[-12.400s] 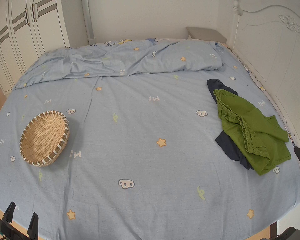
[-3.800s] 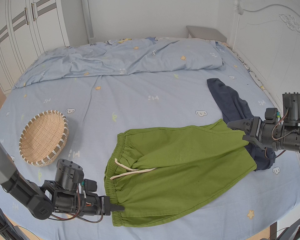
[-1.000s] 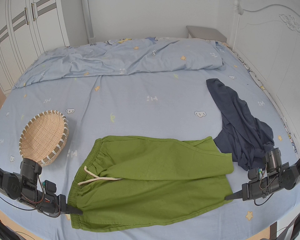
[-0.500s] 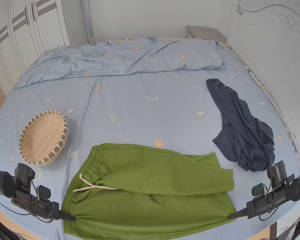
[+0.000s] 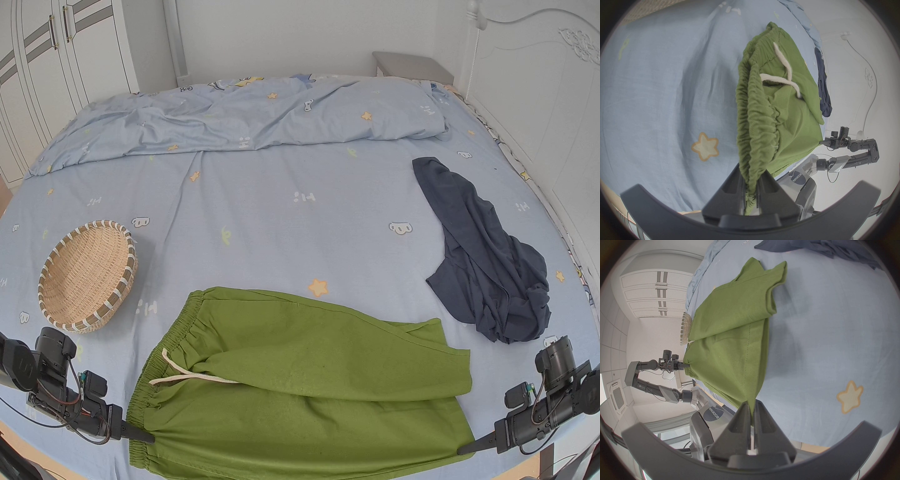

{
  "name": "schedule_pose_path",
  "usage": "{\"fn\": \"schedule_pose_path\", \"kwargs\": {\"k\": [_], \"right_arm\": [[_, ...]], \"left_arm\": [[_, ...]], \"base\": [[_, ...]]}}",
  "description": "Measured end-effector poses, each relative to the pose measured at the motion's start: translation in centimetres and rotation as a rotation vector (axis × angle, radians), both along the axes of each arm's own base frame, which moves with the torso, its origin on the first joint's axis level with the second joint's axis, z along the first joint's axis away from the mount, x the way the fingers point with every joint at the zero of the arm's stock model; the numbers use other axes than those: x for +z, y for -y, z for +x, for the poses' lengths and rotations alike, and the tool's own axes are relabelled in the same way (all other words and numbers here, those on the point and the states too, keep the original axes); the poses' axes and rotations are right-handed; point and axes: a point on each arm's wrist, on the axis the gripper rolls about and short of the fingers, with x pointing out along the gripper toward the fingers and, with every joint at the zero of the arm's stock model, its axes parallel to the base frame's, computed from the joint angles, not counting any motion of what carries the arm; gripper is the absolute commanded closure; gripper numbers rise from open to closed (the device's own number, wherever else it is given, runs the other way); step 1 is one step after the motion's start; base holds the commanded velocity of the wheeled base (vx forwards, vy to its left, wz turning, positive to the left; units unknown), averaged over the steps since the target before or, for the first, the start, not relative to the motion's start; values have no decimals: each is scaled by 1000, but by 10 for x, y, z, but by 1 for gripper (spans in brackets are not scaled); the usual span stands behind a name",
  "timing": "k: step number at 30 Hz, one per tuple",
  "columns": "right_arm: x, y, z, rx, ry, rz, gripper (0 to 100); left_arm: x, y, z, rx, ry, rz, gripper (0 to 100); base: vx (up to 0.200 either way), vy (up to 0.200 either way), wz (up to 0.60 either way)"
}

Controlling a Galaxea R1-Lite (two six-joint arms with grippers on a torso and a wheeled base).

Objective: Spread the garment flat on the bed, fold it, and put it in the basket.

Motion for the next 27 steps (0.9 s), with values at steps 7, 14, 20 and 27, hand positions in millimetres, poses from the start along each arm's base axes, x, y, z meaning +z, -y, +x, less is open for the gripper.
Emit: {"fn": "schedule_pose_path", "kwargs": {"k": [7, 14, 20, 27], "right_arm": [[-2, 1, -4, -7, -10, 0, 100], [-3, 2, -4, -6, -11, -1, 0], [-3, 1, -5, 1, -12, -4, 0], [-2, 1, -4, -2, 11, 2, 0]], "left_arm": [[-5, -1, 2, -5, -22, -4, 100], [-6, 0, 2, -8, -28, -4, 0], [-6, -1, 3, -7, -27, 0, 0], [-3, 0, 1, -4, -22, -2, 0]], "base": [[0, 0, 0], [0, 0, 0], [0, 0, 0], [0, 0, 0]]}}
